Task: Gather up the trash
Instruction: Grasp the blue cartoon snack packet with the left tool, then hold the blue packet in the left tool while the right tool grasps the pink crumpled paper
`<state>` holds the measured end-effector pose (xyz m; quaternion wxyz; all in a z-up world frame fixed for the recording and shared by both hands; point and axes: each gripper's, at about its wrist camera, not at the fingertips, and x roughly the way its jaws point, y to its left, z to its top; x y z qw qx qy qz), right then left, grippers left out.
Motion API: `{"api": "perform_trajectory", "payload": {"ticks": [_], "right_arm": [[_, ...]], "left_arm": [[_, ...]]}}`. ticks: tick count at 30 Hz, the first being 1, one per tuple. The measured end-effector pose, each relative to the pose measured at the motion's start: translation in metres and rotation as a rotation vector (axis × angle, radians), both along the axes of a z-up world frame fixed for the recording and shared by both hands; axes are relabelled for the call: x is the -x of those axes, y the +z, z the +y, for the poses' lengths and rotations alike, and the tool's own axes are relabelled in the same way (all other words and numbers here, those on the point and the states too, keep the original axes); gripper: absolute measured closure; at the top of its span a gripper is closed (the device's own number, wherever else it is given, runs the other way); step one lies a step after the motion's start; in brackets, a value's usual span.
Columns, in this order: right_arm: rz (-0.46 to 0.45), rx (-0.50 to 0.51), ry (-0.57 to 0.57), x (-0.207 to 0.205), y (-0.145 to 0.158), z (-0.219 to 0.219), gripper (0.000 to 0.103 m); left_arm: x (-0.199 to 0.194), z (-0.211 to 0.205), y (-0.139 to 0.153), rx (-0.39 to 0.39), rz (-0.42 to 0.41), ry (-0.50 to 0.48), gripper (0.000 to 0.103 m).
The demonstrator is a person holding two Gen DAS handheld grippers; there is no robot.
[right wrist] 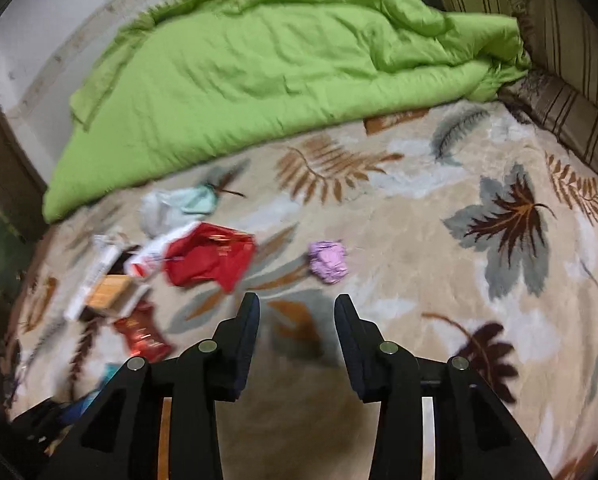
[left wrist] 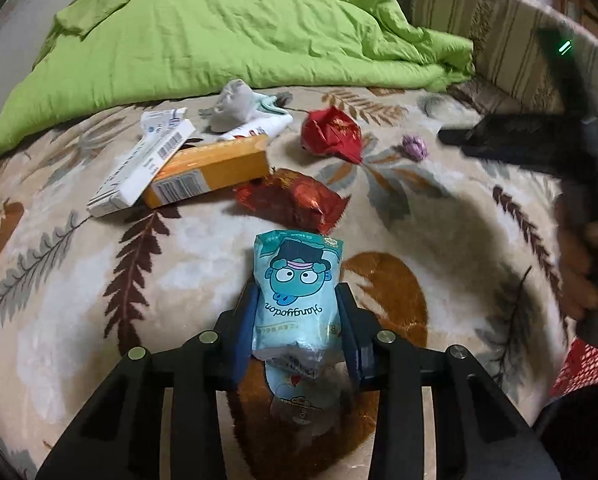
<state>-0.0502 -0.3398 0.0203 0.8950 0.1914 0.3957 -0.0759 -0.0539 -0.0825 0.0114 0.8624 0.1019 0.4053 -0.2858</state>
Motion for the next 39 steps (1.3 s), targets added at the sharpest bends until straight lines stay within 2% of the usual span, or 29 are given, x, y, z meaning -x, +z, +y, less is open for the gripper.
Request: {"api": "perform_trajectory", "payload": {"ticks": [7,9,11,18,22,25,30,39], "right_arm": [[0.068,0.056,-0.021,-0.044,-0.031,-0.010,0.064],[0.080,0.080,-0.040,-0.047,-0.036,-0.011,0.090],[0.058,0.031,-0.051,-0.040,-0.036,-0.015,0.091],[-0.019,0.041,-0.027,-0.007,-0.005,0.008,0.091],[-0.087,0.008,0.008,0.024,0.021,0.039,0.091],[-0.123,0.032,0.050,0.049,0.032,0.073,0.091],[-0.145,0.050,0.066,0.075,0.035,0.099,0.091],[-0.108,0.087,0.072,0.059,0.023,0.100,0.091]], "left_arm": [[-0.008,0.011,0.005,0.038,-0.014,0.047,0.067],[-0.007,0.010,0.006,0.035,-0.024,0.044,0.067],[-0.004,0.010,0.008,0.037,-0.040,0.039,0.067],[-0.002,0.014,0.016,0.060,-0.080,0.061,0.067],[-0.003,0.020,0.021,0.079,-0.098,0.090,0.067],[-0.004,0.024,0.023,0.089,-0.105,0.111,0.067],[-0.001,0.029,0.026,0.089,-0.122,0.127,0.067],[0.000,0.030,0.027,0.091,-0.126,0.123,0.067]]}}
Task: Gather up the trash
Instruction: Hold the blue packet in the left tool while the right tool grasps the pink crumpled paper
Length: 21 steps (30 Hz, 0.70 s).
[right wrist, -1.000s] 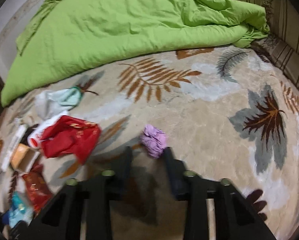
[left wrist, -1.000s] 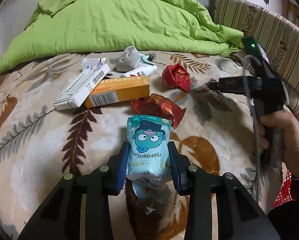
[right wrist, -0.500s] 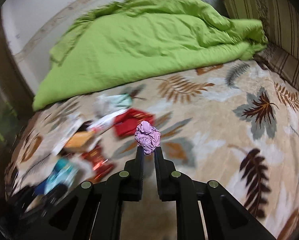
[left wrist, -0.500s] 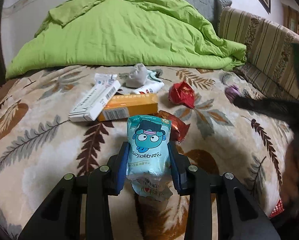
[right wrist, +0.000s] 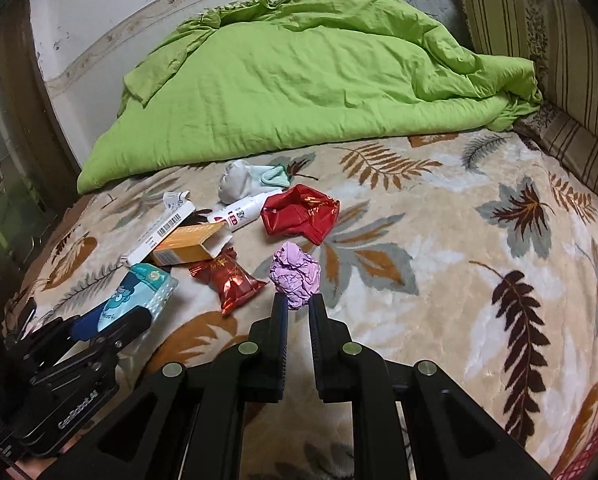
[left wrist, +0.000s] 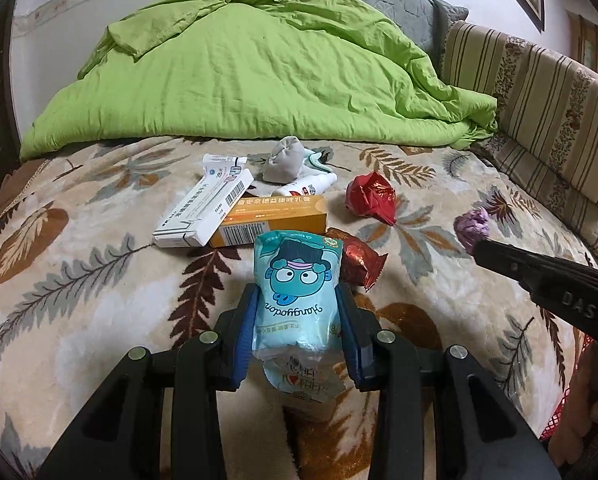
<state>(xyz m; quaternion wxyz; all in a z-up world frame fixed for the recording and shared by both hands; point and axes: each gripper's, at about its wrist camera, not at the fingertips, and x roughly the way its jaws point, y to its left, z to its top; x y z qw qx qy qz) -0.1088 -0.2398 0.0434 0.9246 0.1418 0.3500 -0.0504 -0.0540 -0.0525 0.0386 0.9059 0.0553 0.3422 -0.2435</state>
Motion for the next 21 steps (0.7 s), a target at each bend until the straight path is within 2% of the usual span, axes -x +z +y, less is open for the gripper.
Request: {"api": "perform_trajectory", "payload": {"ticks": [8,15,21], "right_arm": [[-0.020,0.014,0.029,-0.003,0.003,0.006,0.091],[-0.018,-0.044,0.005,-0.001,0.002,-0.009,0.091],[-0.014,-0.046,-0.003,-0.001,0.002,-0.012,0.091]], "left_arm": [[0.003,-0.003,-0.001,-0.021,-0.007,-0.007,0.067],[0.001,-0.005,-0.003,-0.034,-0.006,-0.006,0.067],[0.002,-0.006,-0.004,-0.041,-0.006,-0.008,0.067]]}}
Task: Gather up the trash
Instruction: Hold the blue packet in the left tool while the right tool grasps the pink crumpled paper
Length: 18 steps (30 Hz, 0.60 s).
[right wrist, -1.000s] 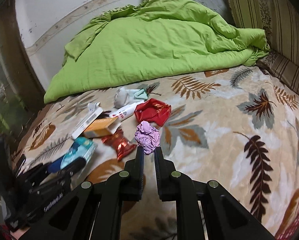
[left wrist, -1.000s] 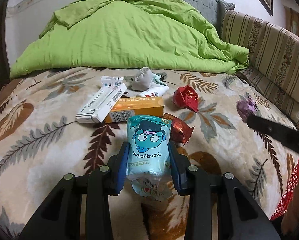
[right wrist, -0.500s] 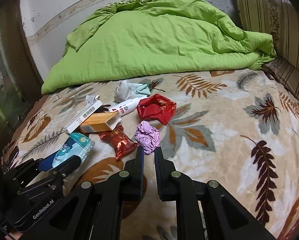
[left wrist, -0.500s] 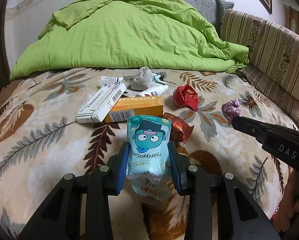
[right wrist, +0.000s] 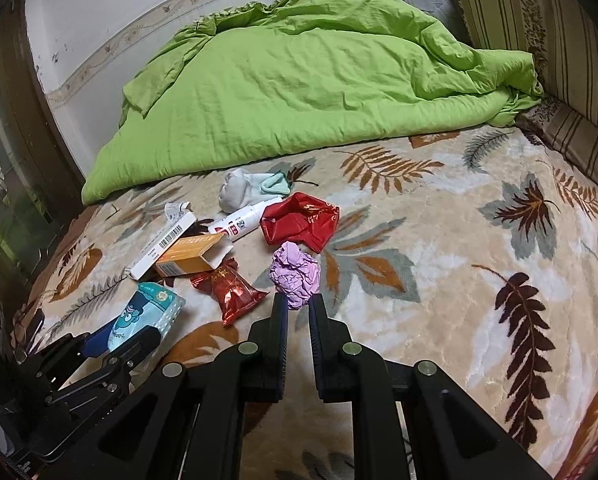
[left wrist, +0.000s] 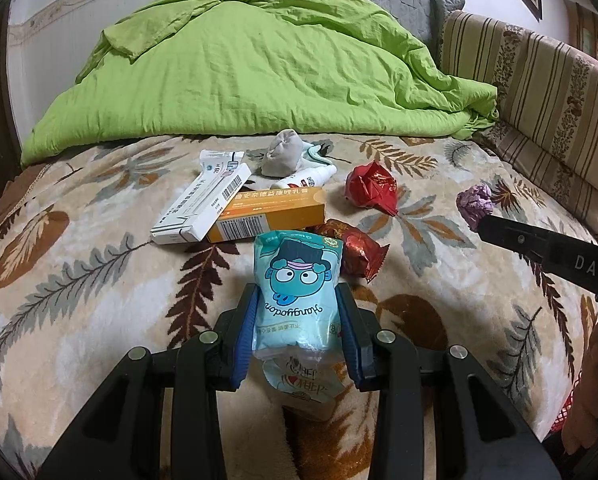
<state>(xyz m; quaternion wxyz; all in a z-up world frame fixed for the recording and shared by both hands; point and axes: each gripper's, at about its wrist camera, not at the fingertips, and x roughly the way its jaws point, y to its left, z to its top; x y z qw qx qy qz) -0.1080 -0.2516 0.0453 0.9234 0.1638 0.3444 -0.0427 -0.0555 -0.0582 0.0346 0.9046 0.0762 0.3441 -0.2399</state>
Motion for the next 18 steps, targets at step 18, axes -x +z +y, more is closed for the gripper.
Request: {"api": "perform_trajectory", "payload": {"ticks": [18], "right_arm": [[0.001,0.018,0.012,-0.0015,-0.0002,0.0062,0.091]], "left_arm": [[0.0016,-0.0003,0.0005,0.003,-0.001,-0.003,0.067]]}}
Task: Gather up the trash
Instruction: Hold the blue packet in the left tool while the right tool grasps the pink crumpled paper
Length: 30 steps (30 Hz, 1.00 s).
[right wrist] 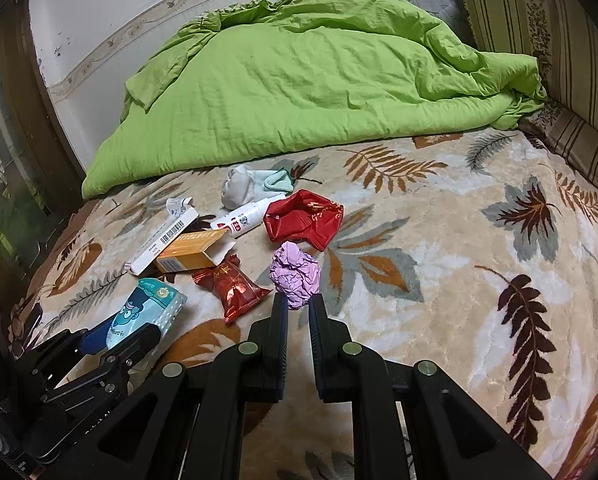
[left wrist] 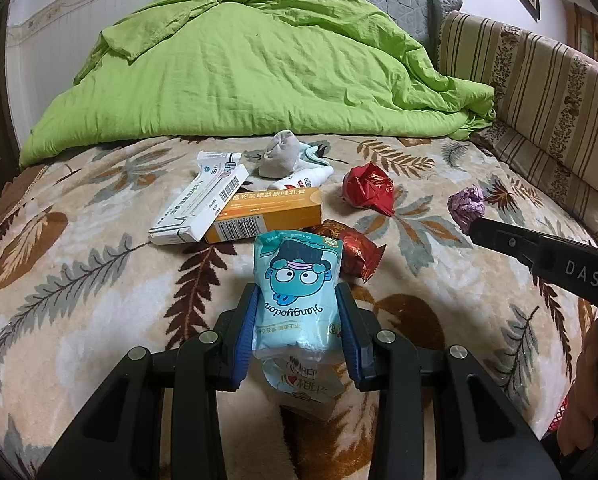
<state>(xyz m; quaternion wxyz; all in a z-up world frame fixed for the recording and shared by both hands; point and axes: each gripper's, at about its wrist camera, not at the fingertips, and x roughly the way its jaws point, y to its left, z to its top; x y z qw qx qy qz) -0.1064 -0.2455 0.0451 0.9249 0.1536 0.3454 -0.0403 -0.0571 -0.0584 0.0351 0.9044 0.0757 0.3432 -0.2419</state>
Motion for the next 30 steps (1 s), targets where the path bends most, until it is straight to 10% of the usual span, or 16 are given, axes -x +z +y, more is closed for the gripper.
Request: {"api": "perform_trajectory", "payload": {"ticks": [30], "right_arm": [[-0.028,-0.021,0.010,0.0053,0.0051,-0.0002,0.091]], "left_arm": [[0.0030,-0.0033,0.0009,0.008,-0.006,-0.007,0.067]]}}
